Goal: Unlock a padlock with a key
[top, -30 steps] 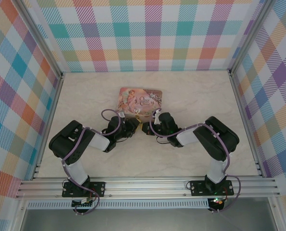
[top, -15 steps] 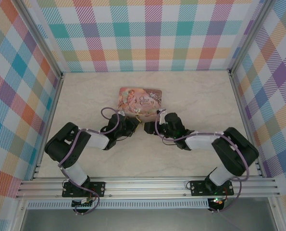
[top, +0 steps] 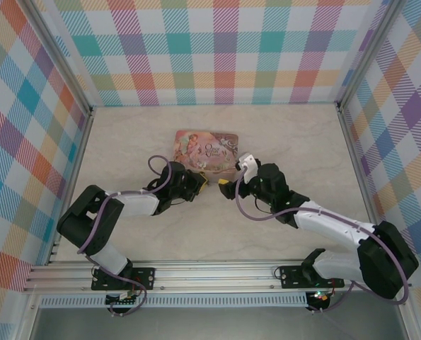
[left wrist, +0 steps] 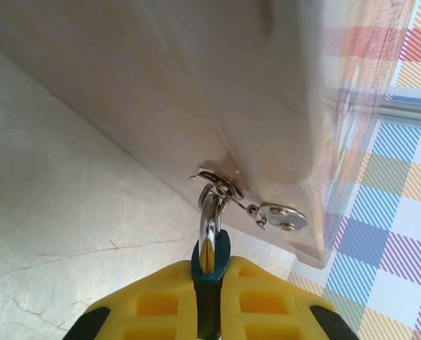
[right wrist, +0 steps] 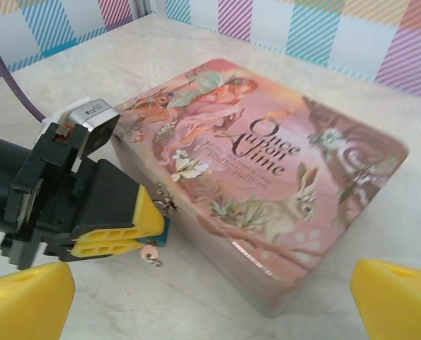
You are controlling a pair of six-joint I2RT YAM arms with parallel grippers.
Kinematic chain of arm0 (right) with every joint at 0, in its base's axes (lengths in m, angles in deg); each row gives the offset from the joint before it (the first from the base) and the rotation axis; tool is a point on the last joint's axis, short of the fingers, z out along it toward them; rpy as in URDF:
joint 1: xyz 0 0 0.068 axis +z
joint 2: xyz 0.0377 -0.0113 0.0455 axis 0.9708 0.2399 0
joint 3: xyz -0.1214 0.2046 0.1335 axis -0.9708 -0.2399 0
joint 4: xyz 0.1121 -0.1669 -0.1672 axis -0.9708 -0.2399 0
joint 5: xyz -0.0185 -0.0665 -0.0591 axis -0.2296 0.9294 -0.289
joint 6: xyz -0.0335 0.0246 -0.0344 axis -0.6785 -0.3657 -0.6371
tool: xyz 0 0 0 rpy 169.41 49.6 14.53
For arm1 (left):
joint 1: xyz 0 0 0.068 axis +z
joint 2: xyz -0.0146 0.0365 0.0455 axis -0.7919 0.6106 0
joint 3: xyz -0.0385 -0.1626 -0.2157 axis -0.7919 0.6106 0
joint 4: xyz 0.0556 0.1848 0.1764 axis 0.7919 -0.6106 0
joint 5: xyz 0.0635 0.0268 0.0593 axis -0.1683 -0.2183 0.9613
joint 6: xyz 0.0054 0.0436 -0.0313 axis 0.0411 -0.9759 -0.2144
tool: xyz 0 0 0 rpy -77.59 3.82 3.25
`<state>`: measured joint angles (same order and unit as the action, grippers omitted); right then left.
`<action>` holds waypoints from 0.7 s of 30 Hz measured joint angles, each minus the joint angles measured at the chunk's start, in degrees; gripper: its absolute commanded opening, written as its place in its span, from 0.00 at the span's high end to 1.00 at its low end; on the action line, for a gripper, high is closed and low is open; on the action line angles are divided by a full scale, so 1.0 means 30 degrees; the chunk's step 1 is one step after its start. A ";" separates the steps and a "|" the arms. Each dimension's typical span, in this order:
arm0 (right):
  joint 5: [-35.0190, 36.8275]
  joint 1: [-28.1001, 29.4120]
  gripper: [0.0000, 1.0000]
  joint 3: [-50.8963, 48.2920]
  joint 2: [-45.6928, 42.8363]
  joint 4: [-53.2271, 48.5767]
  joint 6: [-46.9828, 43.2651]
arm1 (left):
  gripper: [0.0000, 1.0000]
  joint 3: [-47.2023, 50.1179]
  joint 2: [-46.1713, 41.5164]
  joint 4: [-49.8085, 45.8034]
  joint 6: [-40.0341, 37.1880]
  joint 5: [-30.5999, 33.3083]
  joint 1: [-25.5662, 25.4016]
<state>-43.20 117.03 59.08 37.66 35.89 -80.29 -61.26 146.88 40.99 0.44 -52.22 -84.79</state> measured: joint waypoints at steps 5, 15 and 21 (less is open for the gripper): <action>0.0415 -0.0015 0.00 0.0000 -0.0095 -0.0022 -0.2674 | 1.00 -0.0204 -0.0015 -0.0474 0.0510 -0.0284 0.0000; 0.0525 0.1945 0.21 -0.0554 0.0772 0.0583 -0.8823 | 1.00 -0.0532 -0.0168 -0.1326 0.0940 -0.0546 0.0022; 0.2419 0.3883 0.34 -0.0656 0.4058 0.1603 -1.1642 | 1.00 -0.0729 -0.0284 -0.1865 0.0998 -0.0663 0.0022</action>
<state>-35.94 128.68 57.11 49.84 40.69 -115.22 -63.45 146.03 35.40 3.43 -54.20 -84.72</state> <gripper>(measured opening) 0.697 0.094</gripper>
